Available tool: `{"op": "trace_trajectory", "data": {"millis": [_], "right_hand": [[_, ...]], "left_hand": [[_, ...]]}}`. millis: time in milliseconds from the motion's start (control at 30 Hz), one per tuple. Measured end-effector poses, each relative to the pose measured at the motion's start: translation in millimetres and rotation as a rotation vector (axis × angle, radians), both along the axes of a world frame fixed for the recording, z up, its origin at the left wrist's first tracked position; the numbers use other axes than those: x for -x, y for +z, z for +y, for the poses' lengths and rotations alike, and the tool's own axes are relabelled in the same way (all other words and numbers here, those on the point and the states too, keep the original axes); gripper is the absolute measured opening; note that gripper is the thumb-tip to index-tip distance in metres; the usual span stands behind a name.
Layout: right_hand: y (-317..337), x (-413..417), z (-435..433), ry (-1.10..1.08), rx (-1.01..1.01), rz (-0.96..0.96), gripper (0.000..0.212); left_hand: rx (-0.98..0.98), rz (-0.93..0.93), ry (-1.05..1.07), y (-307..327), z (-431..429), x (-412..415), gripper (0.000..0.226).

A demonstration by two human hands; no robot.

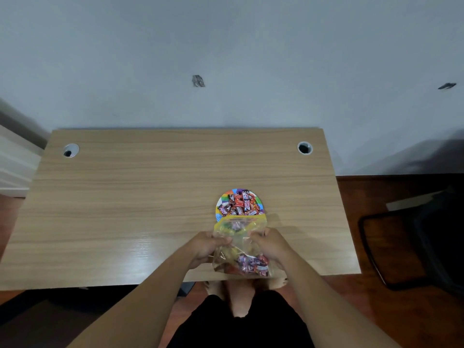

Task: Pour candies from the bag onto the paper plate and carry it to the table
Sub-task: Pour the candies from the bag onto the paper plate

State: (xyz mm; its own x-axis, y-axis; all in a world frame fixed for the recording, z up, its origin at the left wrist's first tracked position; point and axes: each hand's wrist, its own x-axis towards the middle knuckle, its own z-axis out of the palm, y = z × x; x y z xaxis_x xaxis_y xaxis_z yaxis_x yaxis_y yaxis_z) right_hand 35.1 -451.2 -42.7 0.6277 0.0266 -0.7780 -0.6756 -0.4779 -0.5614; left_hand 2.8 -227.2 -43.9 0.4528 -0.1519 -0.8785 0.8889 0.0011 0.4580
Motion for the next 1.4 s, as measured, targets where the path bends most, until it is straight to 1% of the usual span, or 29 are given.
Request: {"op": "trace_trajectory", "data": {"millis": [167, 400, 467, 567, 600, 667, 733, 833, 933, 1000, 1033, 1167, 1233, 1333, 1400], "right_hand": [[0, 1, 2, 0.006, 0.003, -0.005, 0.026], [9, -3, 7, -0.034, -0.033, 0.000, 0.021], [9, -4, 7, -0.039, -0.032, 0.003, 0.026], [12, -4, 10, -0.016, -0.042, 0.039, 0.036], [13, -4, 11, -0.014, -0.052, 0.047, 0.039], [17, -3, 12, -0.022, -0.067, 0.047, 0.044], [21, -3, 12, -0.038, -0.089, 0.032, 0.045], [29, -5, 11, -0.046, -0.140, -0.017, 0.054], [36, -11, 12, -0.007, -0.224, -0.011, 0.047], [43, -18, 14, 0.025, -0.261, -0.027, 0.042], [47, -22, 15, 0.045, -0.271, -0.047, 0.040], [71, -38, 24, 0.110, -0.299, -0.174, 0.032], [81, -47, 27, 0.098, -0.300, -0.267, 0.026], [94, -60, 30, 0.086, -0.306, -0.355, 0.016], [102, -66, 34, 0.130, -0.286, -0.377, 0.019]], "left_hand": [[0.078, -0.024, -0.002, 5, 9, 5, 0.057], [0.160, -0.015, 0.126, 20, 25, 3, 0.069], [0.160, -0.002, 0.160, 23, 29, 2, 0.064], [0.152, -0.012, 0.139, 26, 34, 4, 0.037], [0.142, -0.017, 0.138, 25, 35, 5, 0.033], [0.120, -0.044, 0.161, 24, 36, 5, 0.036], [0.105, -0.097, 0.223, 22, 37, 4, 0.038], [0.081, -0.219, 0.361, 23, 40, 2, 0.024], [0.020, -0.346, 0.446, 33, 48, -5, 0.016], [0.012, -0.418, 0.466, 42, 56, -12, 0.007], [0.016, -0.450, 0.467, 47, 61, -15, 0.007], [0.038, -0.569, 0.414, 65, 74, -30, 0.013], [-0.031, -0.647, 0.390, 72, 81, -37, 0.012], [-0.219, -0.793, 0.404, 83, 92, -49, 0.008], [-0.328, -0.875, 0.418, 92, 97, -55, 0.014]]}}
